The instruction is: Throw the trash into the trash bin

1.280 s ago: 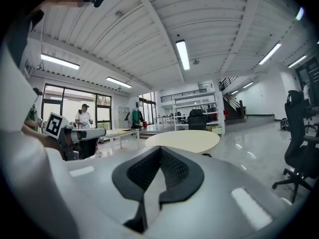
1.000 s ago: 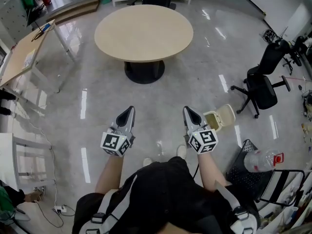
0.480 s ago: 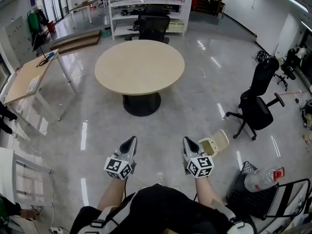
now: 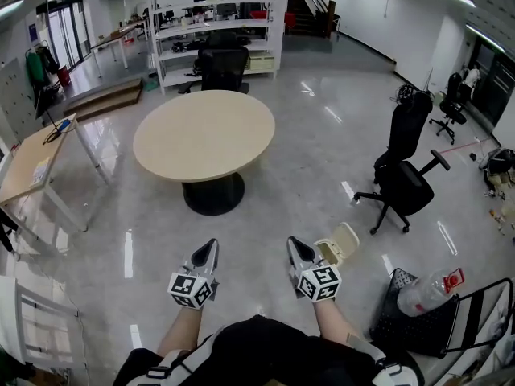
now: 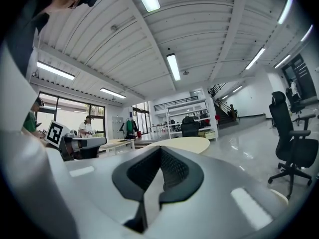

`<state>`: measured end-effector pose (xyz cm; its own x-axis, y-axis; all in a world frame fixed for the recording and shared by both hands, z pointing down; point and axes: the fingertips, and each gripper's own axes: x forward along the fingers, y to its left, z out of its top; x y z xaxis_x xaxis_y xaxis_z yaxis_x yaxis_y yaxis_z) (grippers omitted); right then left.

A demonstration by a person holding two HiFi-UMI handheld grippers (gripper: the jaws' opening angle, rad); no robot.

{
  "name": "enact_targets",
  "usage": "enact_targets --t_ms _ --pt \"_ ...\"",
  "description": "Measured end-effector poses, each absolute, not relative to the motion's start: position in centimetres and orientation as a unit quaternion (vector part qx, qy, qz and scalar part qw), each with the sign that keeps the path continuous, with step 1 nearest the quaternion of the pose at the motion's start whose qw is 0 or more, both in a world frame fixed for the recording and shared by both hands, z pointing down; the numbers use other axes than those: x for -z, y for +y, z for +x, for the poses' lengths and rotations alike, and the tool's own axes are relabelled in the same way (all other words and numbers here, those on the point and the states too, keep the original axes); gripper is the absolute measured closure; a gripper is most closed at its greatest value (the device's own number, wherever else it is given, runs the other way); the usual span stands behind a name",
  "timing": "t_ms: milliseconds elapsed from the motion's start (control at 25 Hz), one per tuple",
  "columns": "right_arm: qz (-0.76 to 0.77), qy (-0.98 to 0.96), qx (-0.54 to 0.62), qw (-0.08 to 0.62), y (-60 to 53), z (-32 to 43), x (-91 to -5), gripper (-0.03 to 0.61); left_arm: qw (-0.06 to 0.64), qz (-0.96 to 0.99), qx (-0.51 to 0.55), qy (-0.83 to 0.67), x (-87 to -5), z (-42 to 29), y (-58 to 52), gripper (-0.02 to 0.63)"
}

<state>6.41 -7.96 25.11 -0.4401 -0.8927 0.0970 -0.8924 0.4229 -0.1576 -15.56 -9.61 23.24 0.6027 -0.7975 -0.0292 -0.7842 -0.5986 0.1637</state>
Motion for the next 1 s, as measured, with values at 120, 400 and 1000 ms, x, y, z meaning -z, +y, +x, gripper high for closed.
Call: enact_targets --t_ms 120,400,1000 --pt "-0.522 0.849 0.08 -0.006 -8.1 6.3 -24.8 0.574 0.063 0.901 0.048 -0.426 -23.2 -14.2 -9.3 0.614" --pt "-0.515 0.854 0.076 -0.01 -8.0 7.6 -24.6 0.574 0.059 0.906 0.058 -0.415 -22.7 -12.3 -8.7 0.614" --pt "-0.478 0.875 0.08 -0.002 -9.5 6.4 -24.4 0.574 0.067 0.897 0.059 -0.433 -22.8 -14.0 -7.8 0.614"
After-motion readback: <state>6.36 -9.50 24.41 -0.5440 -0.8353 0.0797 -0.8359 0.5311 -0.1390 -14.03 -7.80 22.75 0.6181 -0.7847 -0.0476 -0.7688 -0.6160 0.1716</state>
